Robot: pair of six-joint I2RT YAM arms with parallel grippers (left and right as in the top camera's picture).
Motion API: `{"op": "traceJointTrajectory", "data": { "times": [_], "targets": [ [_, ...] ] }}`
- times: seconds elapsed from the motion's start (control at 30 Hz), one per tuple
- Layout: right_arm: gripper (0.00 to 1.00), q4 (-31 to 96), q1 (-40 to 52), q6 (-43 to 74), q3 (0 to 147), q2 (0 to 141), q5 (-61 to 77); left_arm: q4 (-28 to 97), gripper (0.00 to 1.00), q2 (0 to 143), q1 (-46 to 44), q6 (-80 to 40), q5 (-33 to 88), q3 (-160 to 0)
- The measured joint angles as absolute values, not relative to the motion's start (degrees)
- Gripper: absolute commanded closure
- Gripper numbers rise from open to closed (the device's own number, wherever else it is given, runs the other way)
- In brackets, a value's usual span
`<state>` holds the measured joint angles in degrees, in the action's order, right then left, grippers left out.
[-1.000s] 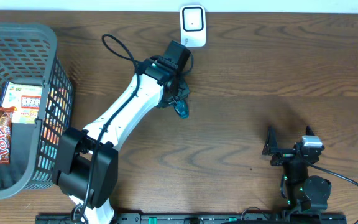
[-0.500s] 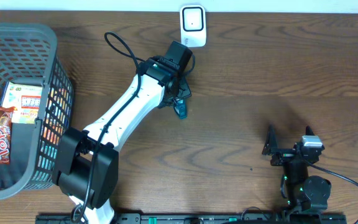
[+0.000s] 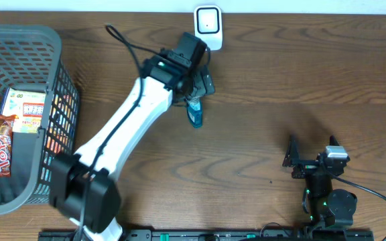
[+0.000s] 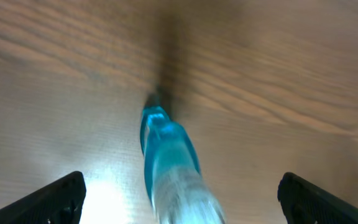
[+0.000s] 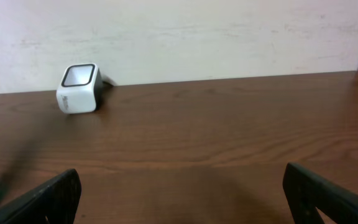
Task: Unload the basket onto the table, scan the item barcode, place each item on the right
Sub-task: 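Set the teal bottle down in front of the scanner and release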
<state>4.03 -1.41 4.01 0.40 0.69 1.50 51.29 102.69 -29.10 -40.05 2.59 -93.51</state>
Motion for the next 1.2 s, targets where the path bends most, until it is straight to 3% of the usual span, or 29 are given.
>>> {"op": "traceJointTrajectory", "data": {
  "times": [0.43,0.8,1.2],
  "targets": [
    [0.01,4.03,-1.41,4.01,0.4,0.69,1.48,61.73,0.01,77.78,-25.1,-36.01,-17.56,-100.38],
    [0.01,4.01,-1.41,4.01,0.4,0.69,1.48,65.45,0.0,67.81,-0.3,-35.97,-23.49,-100.38],
    [0.01,4.03,-1.41,4.01,0.4,0.69,1.5,70.91,0.0,75.4,16.86,-35.97,-19.7,-100.38]
  ]
}}
